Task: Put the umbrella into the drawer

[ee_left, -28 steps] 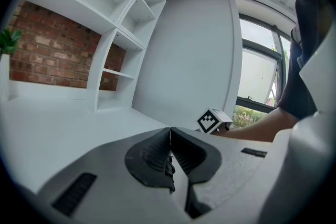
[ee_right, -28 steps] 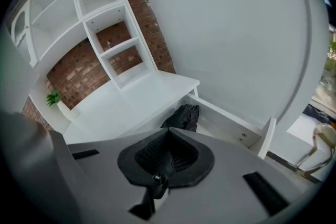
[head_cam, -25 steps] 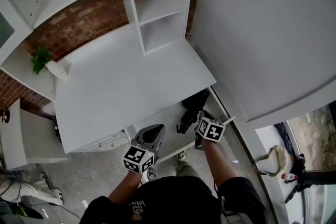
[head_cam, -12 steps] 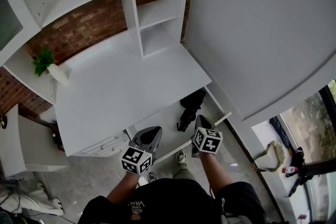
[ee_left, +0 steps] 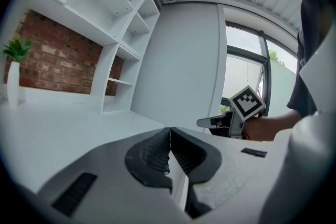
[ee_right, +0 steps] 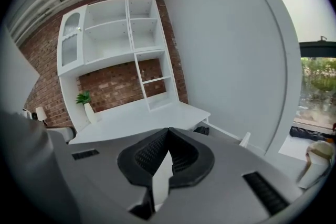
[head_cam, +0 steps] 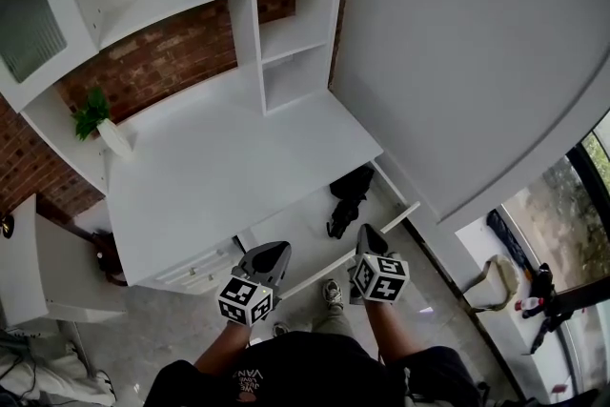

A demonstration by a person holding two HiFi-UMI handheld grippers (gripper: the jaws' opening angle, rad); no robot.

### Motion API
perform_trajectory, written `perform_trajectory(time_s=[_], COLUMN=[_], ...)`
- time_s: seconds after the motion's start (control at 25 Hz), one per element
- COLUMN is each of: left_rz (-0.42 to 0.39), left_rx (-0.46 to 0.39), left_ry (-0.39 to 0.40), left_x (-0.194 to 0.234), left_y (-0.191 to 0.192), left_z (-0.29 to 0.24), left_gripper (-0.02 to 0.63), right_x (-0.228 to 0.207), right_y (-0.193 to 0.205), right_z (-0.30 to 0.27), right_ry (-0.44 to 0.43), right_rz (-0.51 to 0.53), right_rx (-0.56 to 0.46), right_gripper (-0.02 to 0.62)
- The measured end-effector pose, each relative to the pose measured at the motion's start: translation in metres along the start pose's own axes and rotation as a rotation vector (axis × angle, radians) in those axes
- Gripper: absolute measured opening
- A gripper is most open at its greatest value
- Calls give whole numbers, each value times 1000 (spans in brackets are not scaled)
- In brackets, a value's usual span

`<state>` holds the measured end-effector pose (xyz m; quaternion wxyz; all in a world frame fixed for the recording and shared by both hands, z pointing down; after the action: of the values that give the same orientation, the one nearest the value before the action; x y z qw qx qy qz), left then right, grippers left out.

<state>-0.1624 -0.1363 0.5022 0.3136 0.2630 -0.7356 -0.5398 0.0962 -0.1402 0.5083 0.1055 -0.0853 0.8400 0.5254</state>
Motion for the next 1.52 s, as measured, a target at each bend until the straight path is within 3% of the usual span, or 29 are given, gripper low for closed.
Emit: perform_trajectory(time_s=[0.68,1.0,1.52], left_rz=[-21,-16,-10], left_rx=[-18,-15,2], left_ry=[39,35,31], left_x=[-11,-13,-17], left_y=[11,13,18], left_z=[57,64,69], left_gripper=[8,8,6], right_x=[54,54,56], right_y=[25,37,40], right_z=[78,96,105], right_ry=[-3,15,2], right_rz=[37,7,45], right_rx=[-93,-82,-66], right_gripper=[1,1,1])
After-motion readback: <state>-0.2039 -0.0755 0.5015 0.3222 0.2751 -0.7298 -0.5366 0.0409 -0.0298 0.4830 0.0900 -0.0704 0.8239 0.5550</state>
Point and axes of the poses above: the fingertips, and each gripper's own axes: z backward along the fingers, x to its left, y out of its underside, the point moved 9 cm from there along z, backward along the fingers, and after that the axes turned 4 degrees about -z, right-handed, at the moved point
